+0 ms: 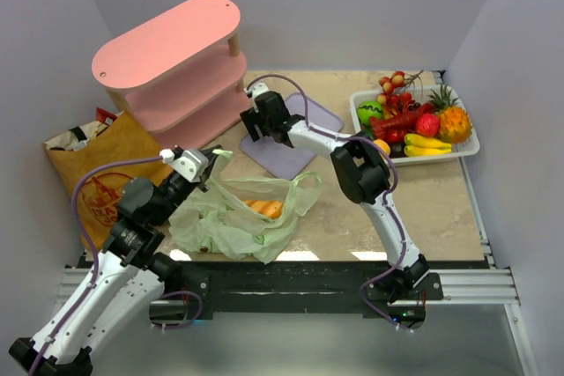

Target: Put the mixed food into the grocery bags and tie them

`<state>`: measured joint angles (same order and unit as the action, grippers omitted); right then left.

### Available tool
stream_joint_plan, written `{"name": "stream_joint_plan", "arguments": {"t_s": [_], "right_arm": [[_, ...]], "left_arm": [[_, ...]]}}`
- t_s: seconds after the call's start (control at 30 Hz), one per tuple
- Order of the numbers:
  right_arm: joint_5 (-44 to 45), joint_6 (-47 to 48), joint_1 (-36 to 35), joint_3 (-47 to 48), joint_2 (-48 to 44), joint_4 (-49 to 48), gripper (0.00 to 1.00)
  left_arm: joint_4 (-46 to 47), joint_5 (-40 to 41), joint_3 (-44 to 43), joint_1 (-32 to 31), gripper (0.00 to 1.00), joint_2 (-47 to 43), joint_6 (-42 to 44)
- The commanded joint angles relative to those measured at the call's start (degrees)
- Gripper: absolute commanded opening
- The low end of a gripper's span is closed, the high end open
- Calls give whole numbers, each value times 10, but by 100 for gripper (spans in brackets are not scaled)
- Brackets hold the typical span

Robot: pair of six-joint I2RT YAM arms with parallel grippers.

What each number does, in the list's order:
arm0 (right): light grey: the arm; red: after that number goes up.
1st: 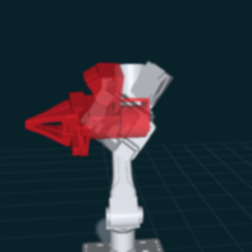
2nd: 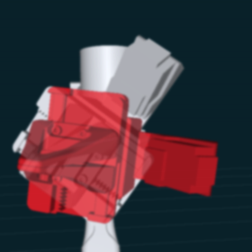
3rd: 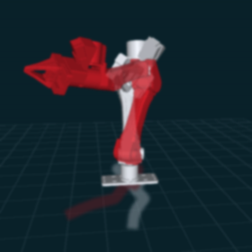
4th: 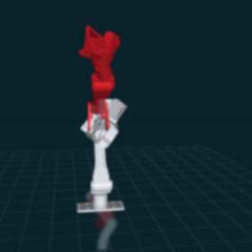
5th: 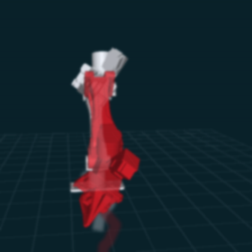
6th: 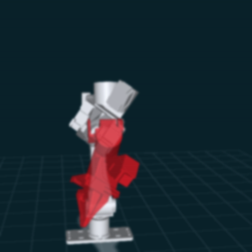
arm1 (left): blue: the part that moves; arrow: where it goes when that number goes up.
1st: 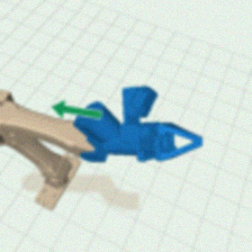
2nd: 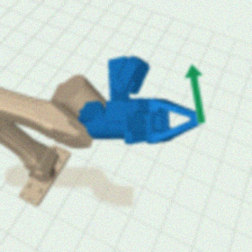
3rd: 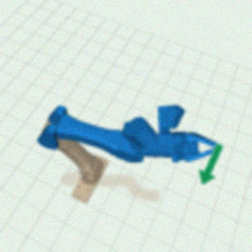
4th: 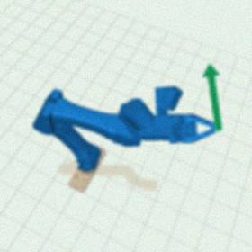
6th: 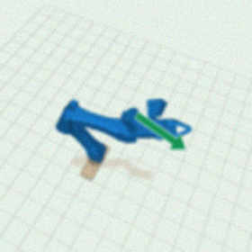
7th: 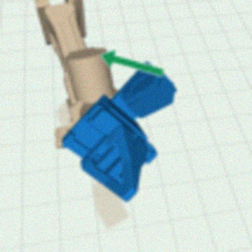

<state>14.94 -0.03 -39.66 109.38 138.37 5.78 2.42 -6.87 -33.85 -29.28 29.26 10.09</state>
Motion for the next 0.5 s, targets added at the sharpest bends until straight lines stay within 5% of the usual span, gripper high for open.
{"name": "stream_joint_plan", "arguments": {"t_s": [0.0,0.47], "right_arm": [[-40,-21,5,31,-30,-14,95],[-53,-14,17,152,59,33,89]], "left_arm": [[20,-10,1,4,0,3,-5],[20,-9,2,3,0,2,-5]]}}
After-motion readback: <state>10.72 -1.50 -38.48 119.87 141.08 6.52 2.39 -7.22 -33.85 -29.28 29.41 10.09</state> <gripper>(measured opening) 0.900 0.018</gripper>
